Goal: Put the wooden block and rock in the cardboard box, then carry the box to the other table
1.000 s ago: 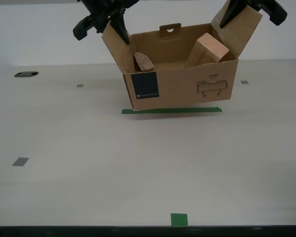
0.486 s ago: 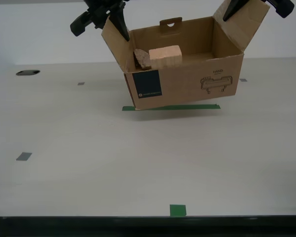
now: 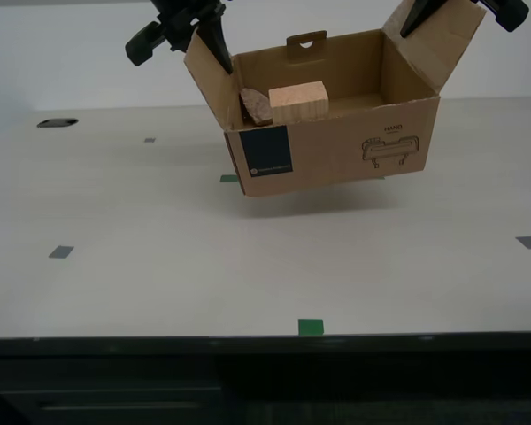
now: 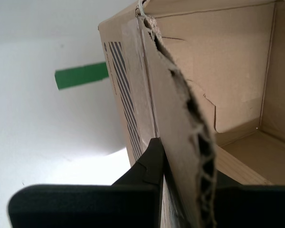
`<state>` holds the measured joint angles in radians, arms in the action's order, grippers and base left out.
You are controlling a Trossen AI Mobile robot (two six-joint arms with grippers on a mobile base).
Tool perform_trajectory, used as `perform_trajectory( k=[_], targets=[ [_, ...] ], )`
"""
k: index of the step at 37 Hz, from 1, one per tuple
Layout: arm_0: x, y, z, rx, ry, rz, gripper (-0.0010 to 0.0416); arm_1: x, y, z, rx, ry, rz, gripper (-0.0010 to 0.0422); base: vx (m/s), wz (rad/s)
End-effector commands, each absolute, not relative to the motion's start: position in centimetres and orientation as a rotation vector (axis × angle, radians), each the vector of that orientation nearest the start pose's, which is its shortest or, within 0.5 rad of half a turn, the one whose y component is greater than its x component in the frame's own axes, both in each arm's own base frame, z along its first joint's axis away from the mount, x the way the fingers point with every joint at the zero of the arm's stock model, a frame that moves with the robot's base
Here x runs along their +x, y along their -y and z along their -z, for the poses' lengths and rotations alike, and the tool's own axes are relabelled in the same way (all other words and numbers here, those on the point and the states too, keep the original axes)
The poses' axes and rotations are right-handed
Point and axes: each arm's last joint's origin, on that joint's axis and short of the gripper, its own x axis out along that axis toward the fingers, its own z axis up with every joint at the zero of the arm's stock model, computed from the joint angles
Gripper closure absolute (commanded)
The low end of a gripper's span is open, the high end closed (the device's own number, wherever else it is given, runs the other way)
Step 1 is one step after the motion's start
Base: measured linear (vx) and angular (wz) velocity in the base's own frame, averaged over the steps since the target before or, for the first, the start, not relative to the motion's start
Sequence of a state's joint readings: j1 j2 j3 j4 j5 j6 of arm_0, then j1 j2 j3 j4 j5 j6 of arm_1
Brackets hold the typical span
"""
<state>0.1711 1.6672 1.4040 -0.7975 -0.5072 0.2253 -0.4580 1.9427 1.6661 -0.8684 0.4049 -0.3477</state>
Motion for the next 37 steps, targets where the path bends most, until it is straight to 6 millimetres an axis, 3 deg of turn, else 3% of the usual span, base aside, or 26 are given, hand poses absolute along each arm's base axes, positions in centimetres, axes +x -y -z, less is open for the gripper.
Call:
perform_trajectory(
  k=[1, 37],
  targets=[
    [33.55, -7.33, -28.02, 0.386, -1.13, -0.507, 0.0407, 35.9, 19.19, -25.6, -0.268, -1.297, 0.575, 0.0413, -0.113, -0.002],
    [33.22, -7.58, -27.87, 0.387, -1.166, -0.506, 0.0407, 35.52, 19.87, -25.62, -0.228, -1.285, 0.548, 0.0413, -0.1, 0.041]
  ],
)
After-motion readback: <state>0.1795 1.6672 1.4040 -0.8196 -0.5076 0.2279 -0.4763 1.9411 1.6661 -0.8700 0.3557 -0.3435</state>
